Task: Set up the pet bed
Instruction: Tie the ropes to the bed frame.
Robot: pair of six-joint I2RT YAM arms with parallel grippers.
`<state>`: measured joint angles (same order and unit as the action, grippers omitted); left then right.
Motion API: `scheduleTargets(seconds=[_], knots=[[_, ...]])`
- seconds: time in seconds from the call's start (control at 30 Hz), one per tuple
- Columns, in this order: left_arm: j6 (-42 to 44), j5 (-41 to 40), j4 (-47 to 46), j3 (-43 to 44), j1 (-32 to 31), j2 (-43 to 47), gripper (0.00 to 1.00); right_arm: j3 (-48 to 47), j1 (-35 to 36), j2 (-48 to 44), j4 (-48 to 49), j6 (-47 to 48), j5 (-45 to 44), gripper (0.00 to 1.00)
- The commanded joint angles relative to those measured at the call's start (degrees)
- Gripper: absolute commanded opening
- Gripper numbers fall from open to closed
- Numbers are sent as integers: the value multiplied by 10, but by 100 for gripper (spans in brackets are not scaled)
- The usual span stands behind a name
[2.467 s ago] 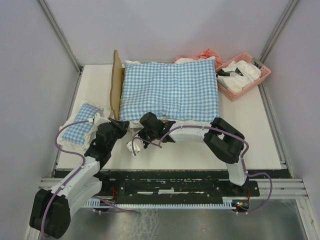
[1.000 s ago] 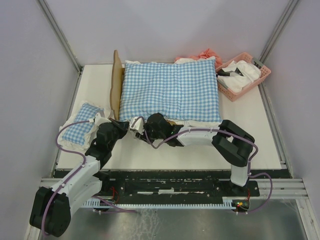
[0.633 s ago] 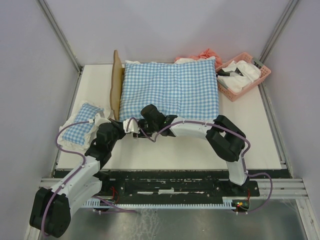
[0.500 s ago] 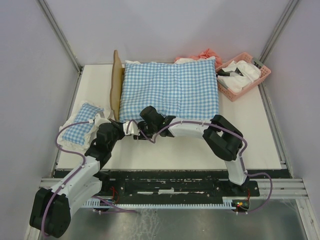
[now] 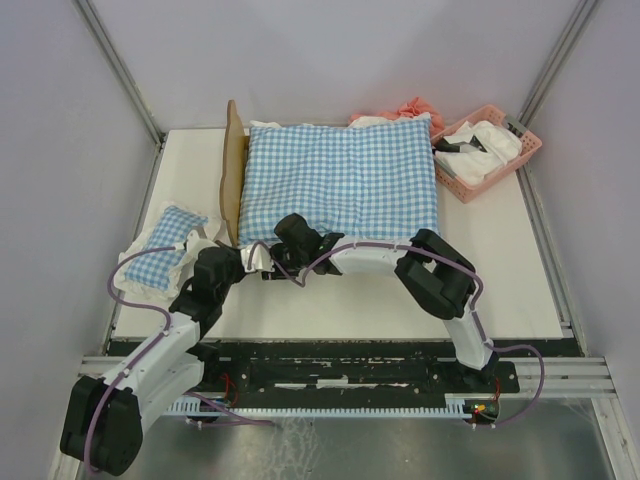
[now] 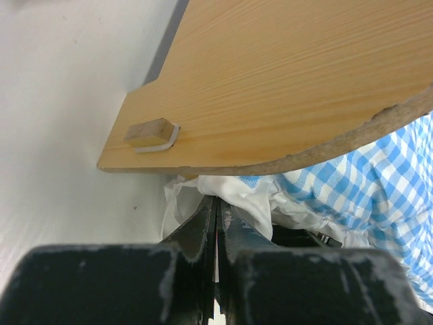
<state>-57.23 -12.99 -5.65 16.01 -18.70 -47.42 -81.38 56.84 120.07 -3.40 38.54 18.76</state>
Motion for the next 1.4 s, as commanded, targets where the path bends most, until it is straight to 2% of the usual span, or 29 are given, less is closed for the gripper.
scheduleTargets(seconds=[0.0,0.23,0.93,1.37], knots=[[-15,2,-45,9,-3,13,3,-11,-2,26,-24,10,-53,43],[-16,1,-46,8,-3,17,3,-11,-2,32,-52,23,-65,42],[-9,-14,-48,68,-3,15,3,82,3,-76,13,40,-38,45],[-12,-10,-46,75,-3,8,3,18,21,-3,-11,39,-56,49]])
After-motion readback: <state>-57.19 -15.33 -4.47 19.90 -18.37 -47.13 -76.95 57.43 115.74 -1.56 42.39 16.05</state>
